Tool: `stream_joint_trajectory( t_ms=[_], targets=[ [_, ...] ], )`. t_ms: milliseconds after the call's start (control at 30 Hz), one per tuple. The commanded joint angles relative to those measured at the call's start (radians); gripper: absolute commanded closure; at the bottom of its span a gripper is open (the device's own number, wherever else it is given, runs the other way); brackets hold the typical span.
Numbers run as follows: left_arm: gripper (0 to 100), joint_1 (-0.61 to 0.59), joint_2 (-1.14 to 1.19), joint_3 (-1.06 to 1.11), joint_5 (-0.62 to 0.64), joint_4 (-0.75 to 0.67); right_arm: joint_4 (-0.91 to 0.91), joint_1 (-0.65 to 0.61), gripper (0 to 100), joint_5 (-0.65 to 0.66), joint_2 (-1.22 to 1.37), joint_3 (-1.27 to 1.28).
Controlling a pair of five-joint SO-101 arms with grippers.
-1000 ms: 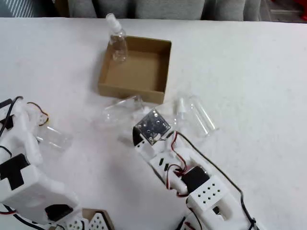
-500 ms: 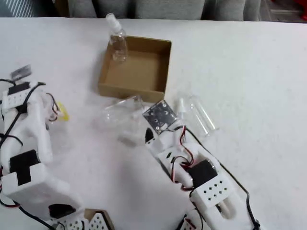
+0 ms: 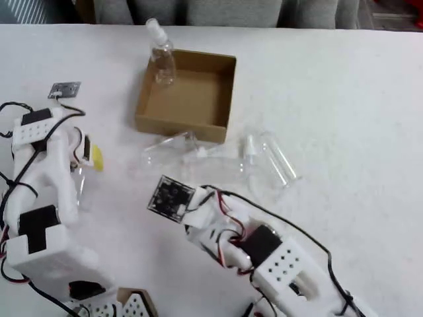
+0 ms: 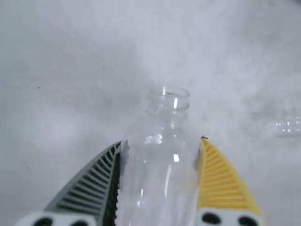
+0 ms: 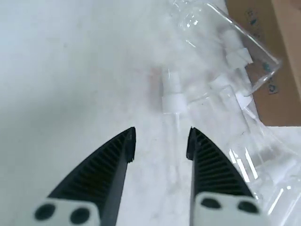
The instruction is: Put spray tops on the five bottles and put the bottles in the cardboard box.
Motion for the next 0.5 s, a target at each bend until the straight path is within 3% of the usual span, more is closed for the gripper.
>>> stream_joint_trajectory(
  t_ms=[0,200,467],
  targets=[
    [97,0.018,-0.015,-0.028,-0.011,0.005,-0.062,-0.016,85.8,0.055,0.206,-0.129],
    [97,0.018,-0.008,-0.028,-0.011,0.003,-0.081,-0.015,78.5,0.138,0.496,-0.270],
    [97,0.018,-0.008,-0.026,-0.012,0.003,-0.131,-0.010,78.4,0.183,0.699,-0.368]
  ],
)
